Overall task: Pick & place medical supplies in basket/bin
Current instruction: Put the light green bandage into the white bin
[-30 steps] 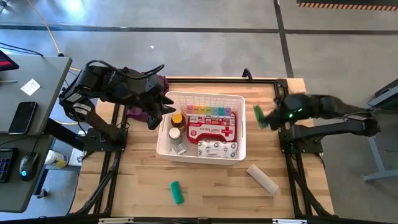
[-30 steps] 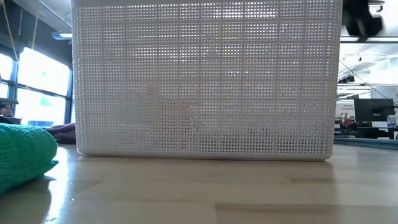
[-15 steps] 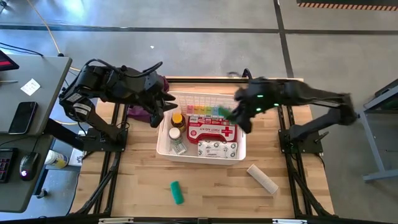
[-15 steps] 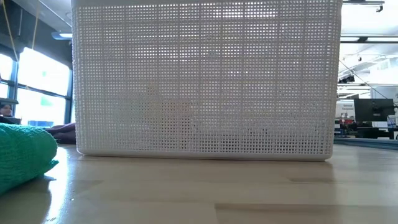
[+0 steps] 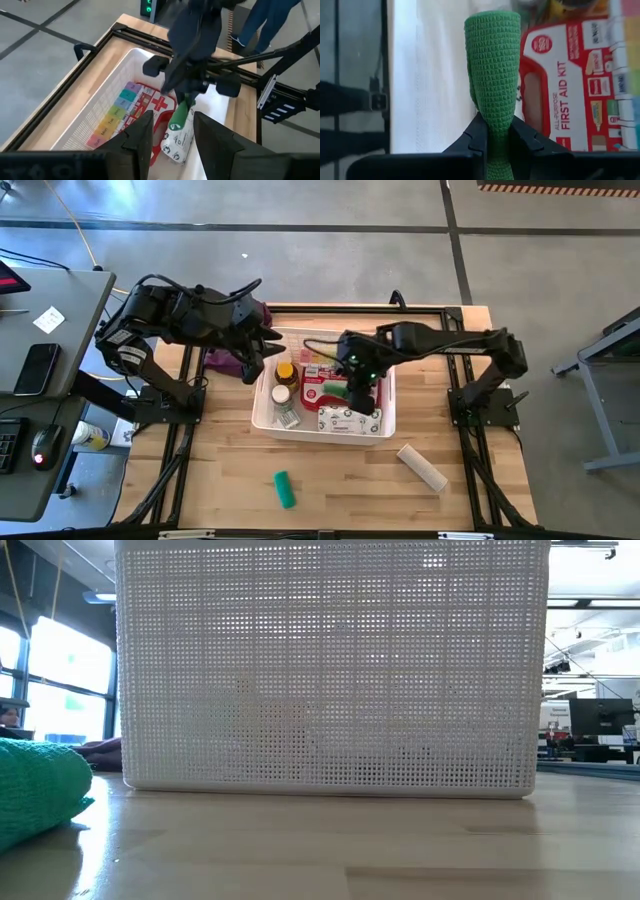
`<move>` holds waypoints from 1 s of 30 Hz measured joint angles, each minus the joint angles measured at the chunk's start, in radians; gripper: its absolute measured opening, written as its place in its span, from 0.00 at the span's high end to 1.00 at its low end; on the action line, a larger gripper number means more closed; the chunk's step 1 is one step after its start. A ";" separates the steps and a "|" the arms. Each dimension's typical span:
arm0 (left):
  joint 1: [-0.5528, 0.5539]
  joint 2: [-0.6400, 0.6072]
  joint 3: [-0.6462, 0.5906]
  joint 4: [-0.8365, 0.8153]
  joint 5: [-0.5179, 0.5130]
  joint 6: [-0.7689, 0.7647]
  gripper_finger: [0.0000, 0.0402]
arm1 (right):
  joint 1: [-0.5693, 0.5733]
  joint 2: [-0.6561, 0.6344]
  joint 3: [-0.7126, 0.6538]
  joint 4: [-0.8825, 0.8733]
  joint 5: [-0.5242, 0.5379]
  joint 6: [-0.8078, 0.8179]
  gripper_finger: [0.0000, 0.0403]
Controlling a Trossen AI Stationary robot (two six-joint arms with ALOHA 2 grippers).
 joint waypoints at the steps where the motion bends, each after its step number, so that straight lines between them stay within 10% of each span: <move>1: 0.000 0.000 0.000 0.000 0.003 0.000 0.57 | 0.003 0.007 0.000 -0.010 0.000 -0.011 0.90; 19: 0.000 0.000 0.000 0.060 0.046 0.000 0.57 | 0.018 0.037 -0.095 -0.089 -0.082 -0.089 0.89; 30: -0.001 0.001 0.000 0.020 0.103 0.058 0.57 | 0.062 0.034 -0.095 -0.070 -0.050 0.007 0.59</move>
